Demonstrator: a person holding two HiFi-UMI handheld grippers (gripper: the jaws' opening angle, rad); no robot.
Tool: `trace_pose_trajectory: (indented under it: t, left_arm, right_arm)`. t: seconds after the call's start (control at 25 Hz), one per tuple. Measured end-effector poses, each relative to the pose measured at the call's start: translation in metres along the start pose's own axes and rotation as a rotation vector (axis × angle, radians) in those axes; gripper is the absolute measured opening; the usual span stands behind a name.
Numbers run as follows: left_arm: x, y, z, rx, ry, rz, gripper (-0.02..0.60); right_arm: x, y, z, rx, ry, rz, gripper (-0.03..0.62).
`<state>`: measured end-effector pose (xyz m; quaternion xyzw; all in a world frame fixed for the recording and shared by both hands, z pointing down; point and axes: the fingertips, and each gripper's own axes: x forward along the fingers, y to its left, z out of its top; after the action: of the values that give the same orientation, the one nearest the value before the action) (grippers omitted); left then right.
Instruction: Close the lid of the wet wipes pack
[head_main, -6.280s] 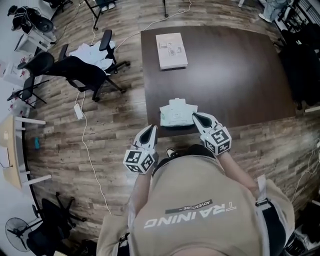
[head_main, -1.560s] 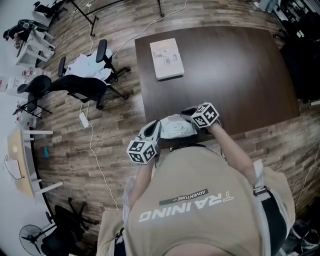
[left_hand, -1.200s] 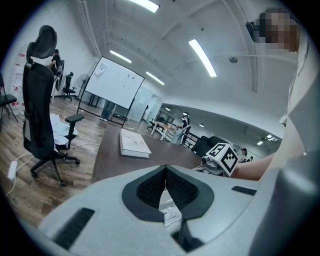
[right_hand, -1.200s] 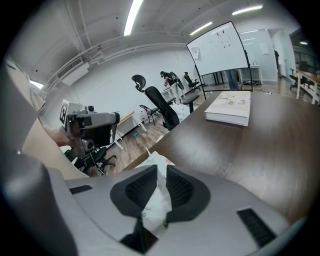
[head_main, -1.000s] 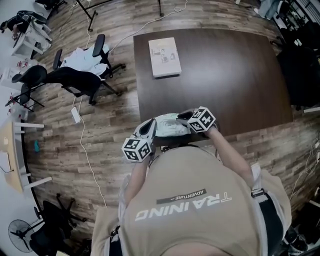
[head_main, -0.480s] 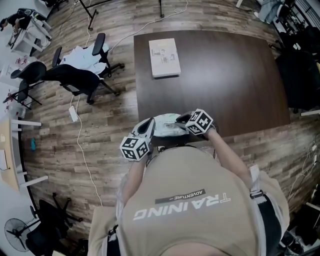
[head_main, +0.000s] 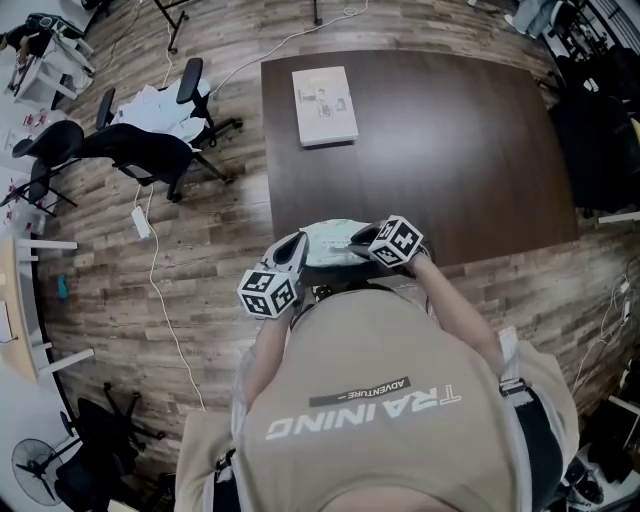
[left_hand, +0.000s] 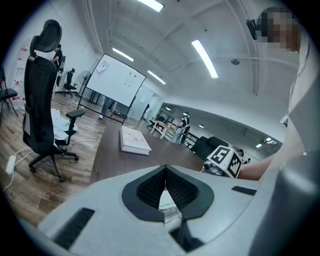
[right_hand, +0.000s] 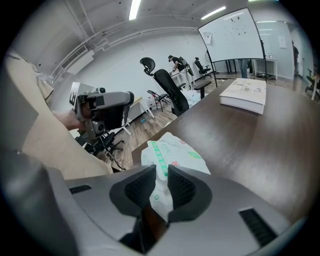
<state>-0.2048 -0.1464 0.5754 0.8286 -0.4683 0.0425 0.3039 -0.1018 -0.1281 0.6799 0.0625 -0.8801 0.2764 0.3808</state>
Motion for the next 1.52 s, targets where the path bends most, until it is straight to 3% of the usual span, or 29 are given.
trace_pose_trajectory:
  t: [0.6, 0.88, 1.04, 1.52]
  left_arm:
    - [-0.001, 0.004, -0.01, -0.024, 0.024, 0.004, 0.009]
    - [0.0, 0.006, -0.013, -0.03, 0.032, 0.006, 0.009]
    - [0.001, 0.005, -0.012, -0.059, 0.023, -0.011, 0.009]
    - [0.001, 0.008, -0.003, -0.079, -0.022, -0.013, 0.009]
  right_arm:
    - [0.017, -0.004, -0.019, 0.053, 0.028, -0.013, 0.045]
    - [0.019, -0.007, -0.02, -0.008, 0.042, -0.066, 0.02]
    - [0.016, -0.003, -0.016, -0.095, 0.06, -0.114, 0.02]
    - [0.008, 0.004, 0.018, -0.035, -0.039, -0.082, 0.02]
